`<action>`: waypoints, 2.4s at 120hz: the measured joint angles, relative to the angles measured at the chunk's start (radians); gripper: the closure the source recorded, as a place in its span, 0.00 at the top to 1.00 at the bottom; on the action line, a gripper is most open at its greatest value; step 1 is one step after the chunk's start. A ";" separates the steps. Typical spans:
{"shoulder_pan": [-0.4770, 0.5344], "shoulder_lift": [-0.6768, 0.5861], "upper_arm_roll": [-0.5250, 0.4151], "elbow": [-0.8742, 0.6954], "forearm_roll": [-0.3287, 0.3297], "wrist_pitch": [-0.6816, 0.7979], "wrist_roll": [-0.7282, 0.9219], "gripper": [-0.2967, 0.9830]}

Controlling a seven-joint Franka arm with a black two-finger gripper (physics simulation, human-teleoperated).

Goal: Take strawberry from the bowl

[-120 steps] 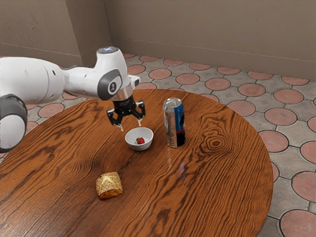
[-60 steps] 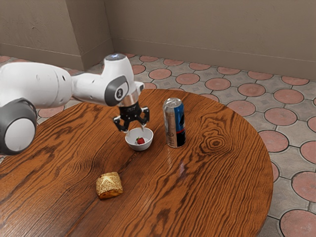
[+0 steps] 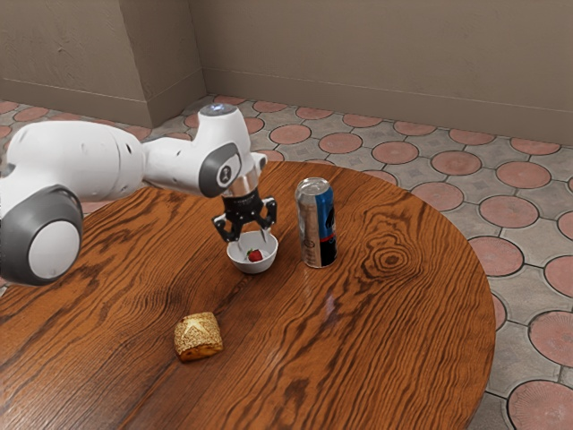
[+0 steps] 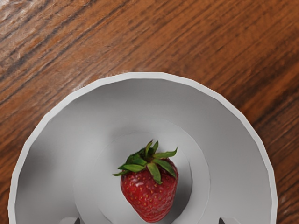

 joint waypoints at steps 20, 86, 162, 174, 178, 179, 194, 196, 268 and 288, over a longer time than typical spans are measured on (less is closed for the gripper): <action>0.005 0.025 0.000 0.018 0.002 0.000 -0.010 0.51; 0.017 0.070 0.005 0.060 0.002 -0.001 -0.030 0.50; 0.018 0.112 0.003 0.079 0.001 0.001 -0.037 0.49; 0.017 0.115 0.003 0.084 0.002 0.004 -0.037 0.48; 0.017 0.115 0.003 0.084 0.002 0.005 -0.037 0.48; 0.017 0.115 0.003 0.084 0.002 0.005 -0.037 0.47; 0.016 0.123 0.002 0.089 0.002 0.006 -0.037 0.45; 0.017 0.123 0.002 0.090 0.002 0.007 -0.037 0.44; 0.016 0.115 0.003 0.091 0.010 0.006 -0.043 0.29; 0.016 0.094 0.003 0.090 0.014 0.004 -0.047 0.27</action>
